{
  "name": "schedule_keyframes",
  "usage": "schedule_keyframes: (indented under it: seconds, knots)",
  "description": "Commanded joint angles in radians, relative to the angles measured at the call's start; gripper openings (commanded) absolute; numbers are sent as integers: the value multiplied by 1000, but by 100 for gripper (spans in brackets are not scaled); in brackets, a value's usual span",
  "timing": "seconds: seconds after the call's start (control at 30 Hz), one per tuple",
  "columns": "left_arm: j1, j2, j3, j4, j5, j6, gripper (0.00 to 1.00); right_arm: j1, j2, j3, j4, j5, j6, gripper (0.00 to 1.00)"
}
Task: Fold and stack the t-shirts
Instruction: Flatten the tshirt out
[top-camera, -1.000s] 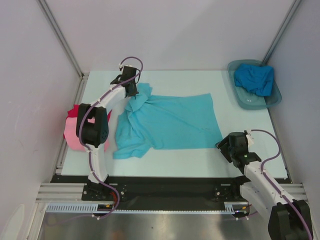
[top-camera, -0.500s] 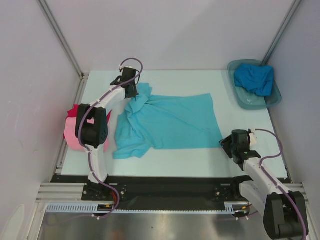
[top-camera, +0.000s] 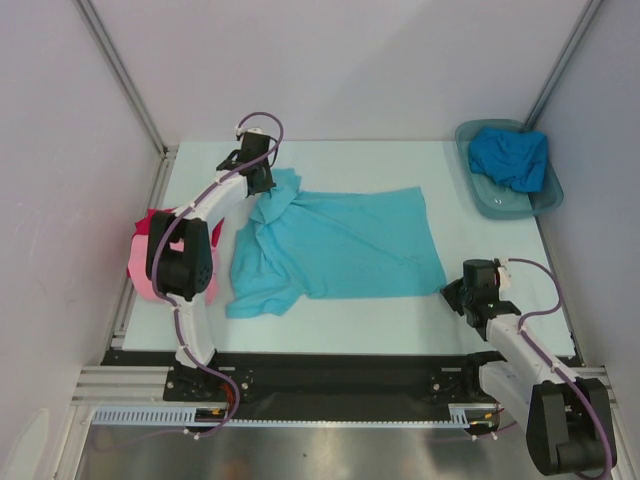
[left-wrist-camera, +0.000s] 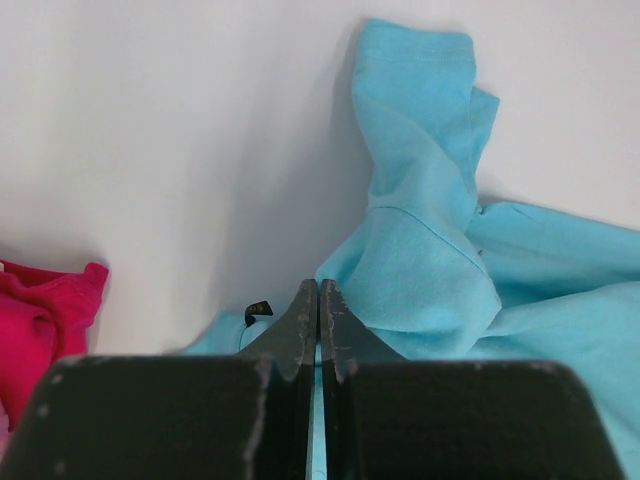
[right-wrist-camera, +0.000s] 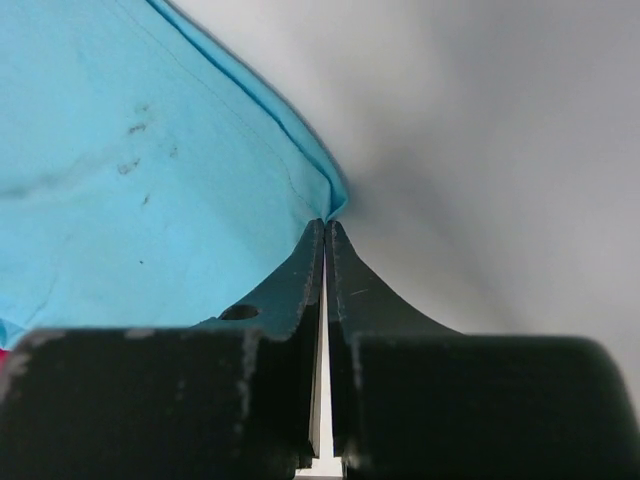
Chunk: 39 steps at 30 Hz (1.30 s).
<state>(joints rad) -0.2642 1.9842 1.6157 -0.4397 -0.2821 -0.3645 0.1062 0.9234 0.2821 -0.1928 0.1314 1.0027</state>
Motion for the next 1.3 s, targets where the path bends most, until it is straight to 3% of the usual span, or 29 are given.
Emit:
schedule_keyframes:
  seconds: [0.0,0.33,0.57,0.87,1.27]
  knots:
    - [5,-48,9,24,-15,24,0,-3,-41,-3,-20,23,16,0]
    - [6,2,58,-7,-29,55,9,-7,-54,15,-37,34,5,0]
    - [10,19,55,-16,-16,50,23,-8,-46,20,-31,28,-1,0]
    - [10,18,36,-16,-3,42,22,-17,-58,15,-31,11,-4,0]
    - [8,19,-109,68,26,2,20,-28,-66,8,-34,1,-12,0]
